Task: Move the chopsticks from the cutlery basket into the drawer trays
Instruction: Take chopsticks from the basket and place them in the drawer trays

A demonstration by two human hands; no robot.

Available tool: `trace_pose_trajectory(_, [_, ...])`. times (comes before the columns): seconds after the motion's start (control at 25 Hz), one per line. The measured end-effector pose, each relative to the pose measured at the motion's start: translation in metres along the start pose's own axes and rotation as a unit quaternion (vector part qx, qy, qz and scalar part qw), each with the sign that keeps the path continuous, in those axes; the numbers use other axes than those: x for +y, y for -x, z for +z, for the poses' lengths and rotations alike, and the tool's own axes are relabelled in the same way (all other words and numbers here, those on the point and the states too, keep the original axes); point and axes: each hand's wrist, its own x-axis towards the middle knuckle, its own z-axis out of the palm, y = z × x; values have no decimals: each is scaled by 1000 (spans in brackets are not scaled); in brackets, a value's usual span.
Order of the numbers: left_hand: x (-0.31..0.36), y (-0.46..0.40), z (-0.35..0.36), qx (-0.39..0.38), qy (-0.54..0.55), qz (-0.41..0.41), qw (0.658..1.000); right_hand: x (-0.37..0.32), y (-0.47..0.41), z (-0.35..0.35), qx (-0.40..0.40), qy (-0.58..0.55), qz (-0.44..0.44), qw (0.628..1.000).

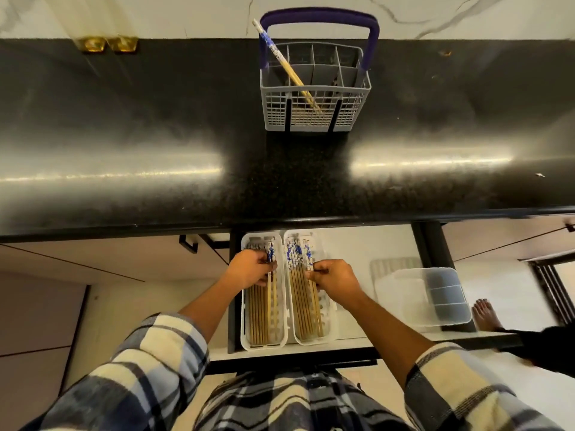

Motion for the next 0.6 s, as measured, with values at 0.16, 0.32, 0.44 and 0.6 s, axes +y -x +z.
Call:
trace_pose_trajectory(0.16, [3,-10,8,1,-22,-46,999,-14,-11,12,40,130,0,991])
trace_pose_trajectory(0.32, [2,-22,17,38,-64,-94,993,-24,-17,33,87,203,31,975])
trace_pose_trajectory(0.44, [-1,-34,21,66,-156,-109,980,-26,-22,40,94,226,55,968])
trace_pose_trajectory(0.6, [8,-36,27,76,-206,-144,965,-32,-27,41,77,271,79,956])
